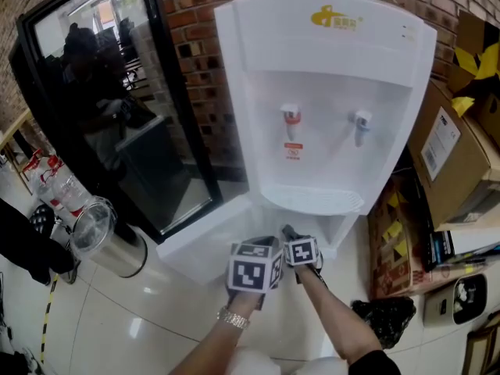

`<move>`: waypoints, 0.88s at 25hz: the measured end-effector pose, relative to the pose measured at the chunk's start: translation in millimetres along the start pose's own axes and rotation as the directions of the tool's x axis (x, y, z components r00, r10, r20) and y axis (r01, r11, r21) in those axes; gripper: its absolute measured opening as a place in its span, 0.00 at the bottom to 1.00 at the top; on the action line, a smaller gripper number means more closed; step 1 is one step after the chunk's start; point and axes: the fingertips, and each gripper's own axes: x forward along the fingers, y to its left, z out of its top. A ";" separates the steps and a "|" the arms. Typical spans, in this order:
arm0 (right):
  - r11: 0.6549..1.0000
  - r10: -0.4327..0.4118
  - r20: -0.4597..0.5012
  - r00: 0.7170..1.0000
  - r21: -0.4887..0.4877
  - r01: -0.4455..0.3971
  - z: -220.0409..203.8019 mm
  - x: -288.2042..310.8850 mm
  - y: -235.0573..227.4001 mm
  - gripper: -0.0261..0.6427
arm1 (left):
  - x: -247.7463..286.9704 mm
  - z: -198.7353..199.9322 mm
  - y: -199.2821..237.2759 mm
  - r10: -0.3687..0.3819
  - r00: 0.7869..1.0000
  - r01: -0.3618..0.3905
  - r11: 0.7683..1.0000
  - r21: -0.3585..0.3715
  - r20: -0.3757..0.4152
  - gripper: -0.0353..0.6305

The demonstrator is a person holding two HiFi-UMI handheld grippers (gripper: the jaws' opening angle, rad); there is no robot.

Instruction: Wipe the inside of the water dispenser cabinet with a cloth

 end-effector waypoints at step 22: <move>0.899 -0.436 0.258 0.862 0.174 0.403 61.0 -138.1 -98.4 0.07 | -3.5 4.4 -31.6 -0.052 0.998 0.052 0.999 -0.002 0.039 0.06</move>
